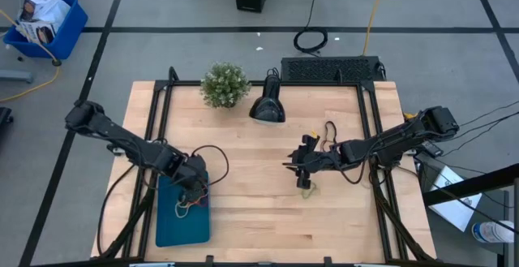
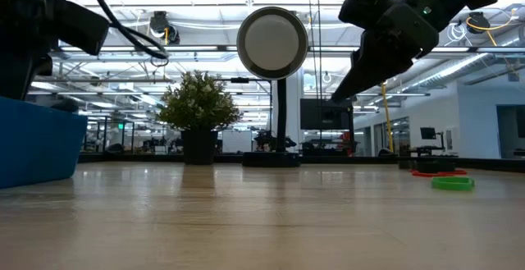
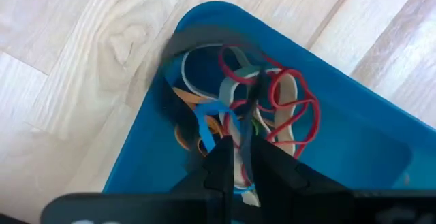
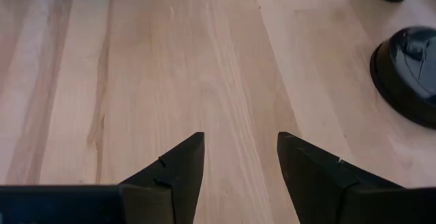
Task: Pick and place rubber bands into bin
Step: Put the bottom black rubber band into the blue bin, then put the green rubber band into the blue bin
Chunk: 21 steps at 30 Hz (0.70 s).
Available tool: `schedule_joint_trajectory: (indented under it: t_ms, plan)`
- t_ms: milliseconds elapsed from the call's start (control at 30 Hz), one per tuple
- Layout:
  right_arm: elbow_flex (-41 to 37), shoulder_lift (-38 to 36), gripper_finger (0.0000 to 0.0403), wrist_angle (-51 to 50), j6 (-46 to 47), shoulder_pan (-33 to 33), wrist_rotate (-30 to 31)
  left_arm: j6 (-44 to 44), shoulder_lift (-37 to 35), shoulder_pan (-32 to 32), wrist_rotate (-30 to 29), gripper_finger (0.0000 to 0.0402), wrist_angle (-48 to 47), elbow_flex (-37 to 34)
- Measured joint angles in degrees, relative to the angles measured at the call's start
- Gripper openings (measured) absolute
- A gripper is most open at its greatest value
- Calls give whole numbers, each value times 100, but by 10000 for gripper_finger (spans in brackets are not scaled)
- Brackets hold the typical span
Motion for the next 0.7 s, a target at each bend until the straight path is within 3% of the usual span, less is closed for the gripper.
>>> schedule_joint_trajectory:
  t_ms: [133, 400, 700]
  plan:
    - [0, 2, 183, -110, 24, -2, -2, 2, 3, 0, 55, 57, 9, 0]
    - [0, 2, 183, -341, 26, 0, -11, 66, -61, -14, 1194, 46, 5, 0]
    - [2, -1, 183, -1369, 13, -4, -554, 129, -802, -15, 909, 24, 387, 0]
